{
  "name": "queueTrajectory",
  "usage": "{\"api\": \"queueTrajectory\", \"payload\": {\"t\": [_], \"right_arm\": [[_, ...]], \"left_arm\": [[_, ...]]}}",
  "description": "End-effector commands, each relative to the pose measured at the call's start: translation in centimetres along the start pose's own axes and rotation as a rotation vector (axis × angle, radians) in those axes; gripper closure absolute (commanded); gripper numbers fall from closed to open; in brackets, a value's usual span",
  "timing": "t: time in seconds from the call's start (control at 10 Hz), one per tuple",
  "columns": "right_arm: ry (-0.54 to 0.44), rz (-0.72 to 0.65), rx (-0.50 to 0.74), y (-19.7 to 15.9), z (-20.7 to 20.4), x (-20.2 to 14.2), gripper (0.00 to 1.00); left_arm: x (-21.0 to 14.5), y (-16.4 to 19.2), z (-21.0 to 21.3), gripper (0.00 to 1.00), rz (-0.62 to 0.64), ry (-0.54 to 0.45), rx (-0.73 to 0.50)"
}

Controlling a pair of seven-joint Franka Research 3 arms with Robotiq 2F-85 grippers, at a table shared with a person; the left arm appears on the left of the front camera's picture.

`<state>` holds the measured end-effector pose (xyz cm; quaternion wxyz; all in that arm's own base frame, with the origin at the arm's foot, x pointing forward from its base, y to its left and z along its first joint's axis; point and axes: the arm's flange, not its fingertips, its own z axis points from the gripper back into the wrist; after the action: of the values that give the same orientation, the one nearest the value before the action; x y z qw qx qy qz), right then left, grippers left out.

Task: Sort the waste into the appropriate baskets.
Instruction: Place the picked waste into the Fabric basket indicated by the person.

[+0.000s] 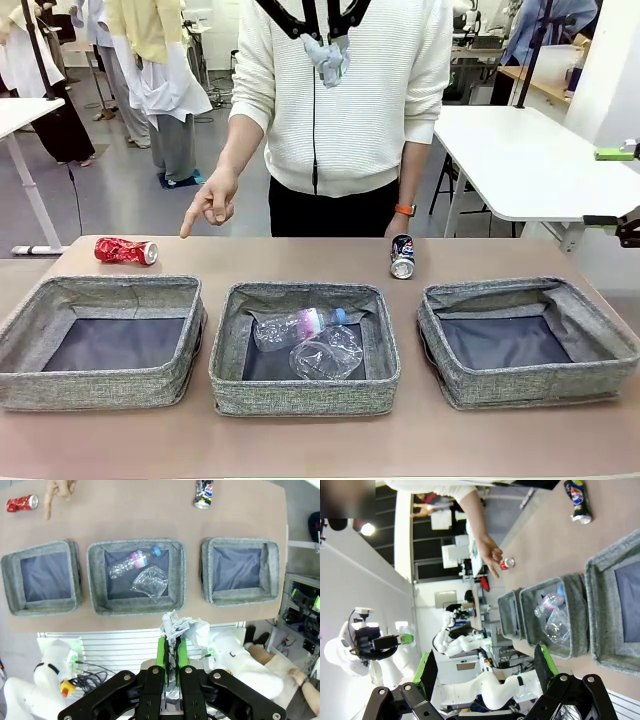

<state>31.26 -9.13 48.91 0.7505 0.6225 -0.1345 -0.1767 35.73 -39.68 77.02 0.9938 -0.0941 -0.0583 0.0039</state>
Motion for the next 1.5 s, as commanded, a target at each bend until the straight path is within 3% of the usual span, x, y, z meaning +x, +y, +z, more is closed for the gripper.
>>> {"api": "queueTrajectory", "payload": {"t": [0.0, 0.5, 0.6, 0.8, 1.0, 1.2, 1.3, 1.4], "right_arm": [[0.007, -0.001, -0.002, 0.2, 0.2, 0.0, 0.00], [0.007, -0.001, -0.002, 0.2, 0.2, 0.0, 0.00], [0.007, -0.001, -0.002, 0.2, 0.2, 0.0, 0.00], [0.007, -0.001, -0.002, 0.2, 0.2, 0.0, 0.00], [0.007, -0.001, -0.002, 0.2, 0.2, 0.0, 0.00], [0.007, -0.001, -0.002, 0.2, 0.2, 0.0, 0.00], [0.007, -0.001, -0.002, 0.2, 0.2, 0.0, 0.00], [0.007, -0.001, -0.002, 0.2, 0.2, 0.0, 0.00]], "left_arm": [[-0.1, 0.0, 0.2, 0.92, 0.000, -0.005, -0.001], [0.0, 0.0, 0.0, 0.92, 0.000, 0.000, 0.000], [-0.4, 3.5, -2.1, 0.92, -0.048, -0.156, 0.097], [-0.1, 15.7, -7.1, 0.92, 0.007, -0.122, 0.082], [-1.8, 26.5, -13.1, 0.92, 0.192, -0.048, 0.159], [-3.9, 32.9, -18.7, 0.92, 0.236, 0.033, 0.125], [-4.7, 34.8, -20.8, 0.92, 0.231, 0.073, 0.057], [-5.0, 36.4, -22.6, 0.92, 0.273, 0.108, 0.068]]}}
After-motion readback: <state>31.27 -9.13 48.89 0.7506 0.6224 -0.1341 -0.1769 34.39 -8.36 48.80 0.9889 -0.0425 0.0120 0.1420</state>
